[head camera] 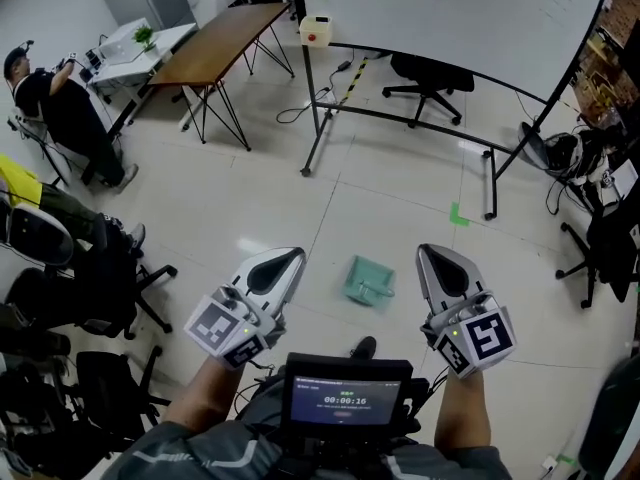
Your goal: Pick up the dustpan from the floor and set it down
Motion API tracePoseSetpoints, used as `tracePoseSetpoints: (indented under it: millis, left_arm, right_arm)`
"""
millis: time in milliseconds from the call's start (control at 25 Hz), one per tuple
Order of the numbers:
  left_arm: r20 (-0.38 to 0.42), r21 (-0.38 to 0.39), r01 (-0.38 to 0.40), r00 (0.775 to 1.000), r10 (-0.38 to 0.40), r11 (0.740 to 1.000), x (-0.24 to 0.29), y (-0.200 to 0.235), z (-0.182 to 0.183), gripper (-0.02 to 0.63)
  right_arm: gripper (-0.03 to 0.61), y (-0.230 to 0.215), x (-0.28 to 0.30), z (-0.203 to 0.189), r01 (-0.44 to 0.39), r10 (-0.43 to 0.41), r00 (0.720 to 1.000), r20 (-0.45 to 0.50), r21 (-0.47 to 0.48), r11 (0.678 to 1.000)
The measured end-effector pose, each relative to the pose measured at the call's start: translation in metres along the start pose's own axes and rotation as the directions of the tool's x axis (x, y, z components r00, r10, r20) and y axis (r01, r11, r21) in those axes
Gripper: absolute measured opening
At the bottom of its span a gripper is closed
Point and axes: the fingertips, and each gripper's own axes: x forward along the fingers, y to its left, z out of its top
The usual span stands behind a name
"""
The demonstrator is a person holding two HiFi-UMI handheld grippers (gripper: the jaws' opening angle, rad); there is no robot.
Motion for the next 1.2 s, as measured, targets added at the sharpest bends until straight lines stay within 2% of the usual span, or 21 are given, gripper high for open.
tracePoseSetpoints:
  millis: [120, 440, 720, 880, 1080, 1200]
  left_arm:
    - [0.012, 0.004, 0.003, 1.0, -0.003, 1.0, -0.054, 0.002, 0.0, 0.017]
    - [0.019, -0.027, 0.072, 0.997, -0.072, 0.997, -0.249, 0.026, -0.014, 0.017]
    - [0.023, -0.032, 0.177, 0.984, -0.177, 0.984, -0.353, 0.011, -0.011, 0.017]
    - [0.031, -0.025, 0.228, 0.973, -0.228, 0.973, -0.38, -0.019, 0.001, 0.017]
    - [0.042, -0.03, 0.263, 0.964, -0.261, 0.964, -0.389, -0.063, 0.013, 0.017]
    - [0.049, -0.023, 0.253, 0.967, -0.251, 0.967, -0.385, -0.088, 0.018, 0.017]
  right_arm:
    - [0.018, 0.048, -0.004, -0.005, 0.027, -0.028, 1.0, -0.007, -0.035, 0.999]
    - [0.017, 0.232, -0.019, -0.007, 0.115, -0.115, 0.993, 0.029, 0.012, 0.993]
    - [0.017, 0.351, -0.062, -0.009, 0.198, -0.2, 0.979, 0.029, 0.062, 0.978]
    - [0.017, 0.386, -0.101, 0.002, 0.23, -0.231, 0.973, 0.019, 0.038, 0.972]
    - [0.017, 0.401, -0.152, 0.013, 0.242, -0.243, 0.97, 0.008, 0.026, 0.97]
    - [0.017, 0.398, -0.181, 0.022, 0.233, -0.233, 0.972, 0.011, 0.017, 0.972]
